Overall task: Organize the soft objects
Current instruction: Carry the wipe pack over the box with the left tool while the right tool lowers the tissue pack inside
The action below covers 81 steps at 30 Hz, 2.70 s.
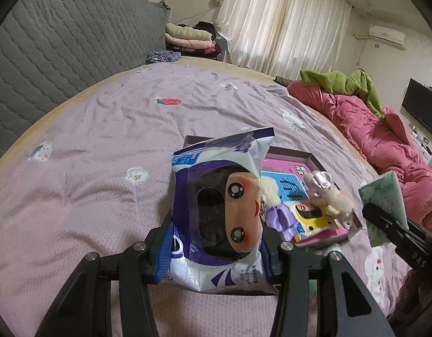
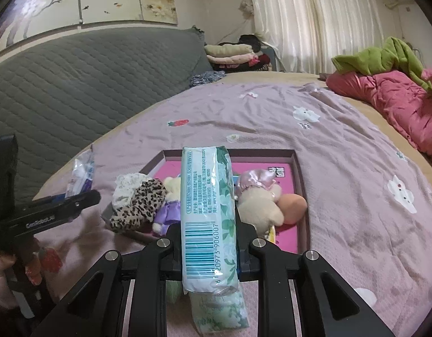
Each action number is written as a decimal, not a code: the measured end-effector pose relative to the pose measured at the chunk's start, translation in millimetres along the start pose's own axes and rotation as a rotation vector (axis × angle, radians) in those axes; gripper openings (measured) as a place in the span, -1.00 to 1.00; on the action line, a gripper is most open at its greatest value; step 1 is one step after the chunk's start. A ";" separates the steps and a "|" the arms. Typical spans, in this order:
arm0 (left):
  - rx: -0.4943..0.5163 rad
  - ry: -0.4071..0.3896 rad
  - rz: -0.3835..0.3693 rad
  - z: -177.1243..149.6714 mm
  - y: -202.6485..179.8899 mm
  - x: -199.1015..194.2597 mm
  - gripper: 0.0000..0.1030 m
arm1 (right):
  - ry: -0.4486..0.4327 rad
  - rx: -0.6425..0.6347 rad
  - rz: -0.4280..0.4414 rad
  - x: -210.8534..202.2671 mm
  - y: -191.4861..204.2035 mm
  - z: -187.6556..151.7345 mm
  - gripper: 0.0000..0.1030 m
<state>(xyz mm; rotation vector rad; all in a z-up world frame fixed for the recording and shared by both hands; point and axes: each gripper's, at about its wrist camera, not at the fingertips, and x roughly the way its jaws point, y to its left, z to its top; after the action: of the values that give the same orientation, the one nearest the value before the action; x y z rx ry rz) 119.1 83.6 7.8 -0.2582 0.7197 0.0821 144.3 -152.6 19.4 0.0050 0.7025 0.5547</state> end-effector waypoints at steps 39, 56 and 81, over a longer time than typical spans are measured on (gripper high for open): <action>0.082 0.130 0.011 14.7 -21.6 77.6 -0.04 | 0.014 0.011 0.088 60.1 13.2 27.3 -0.55; 0.092 0.189 0.015 9.3 -25.3 92.2 -0.03 | 0.105 0.081 0.139 85.4 3.0 21.7 -0.54; 0.091 0.196 0.026 8.9 -22.3 93.7 -0.03 | 0.205 0.030 0.030 106.3 5.9 6.6 -0.32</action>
<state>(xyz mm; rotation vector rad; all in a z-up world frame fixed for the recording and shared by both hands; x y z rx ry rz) 198.7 63.1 -43.1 -0.1710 0.9196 0.0492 211.9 -94.8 -39.3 -0.0141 0.9119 0.5782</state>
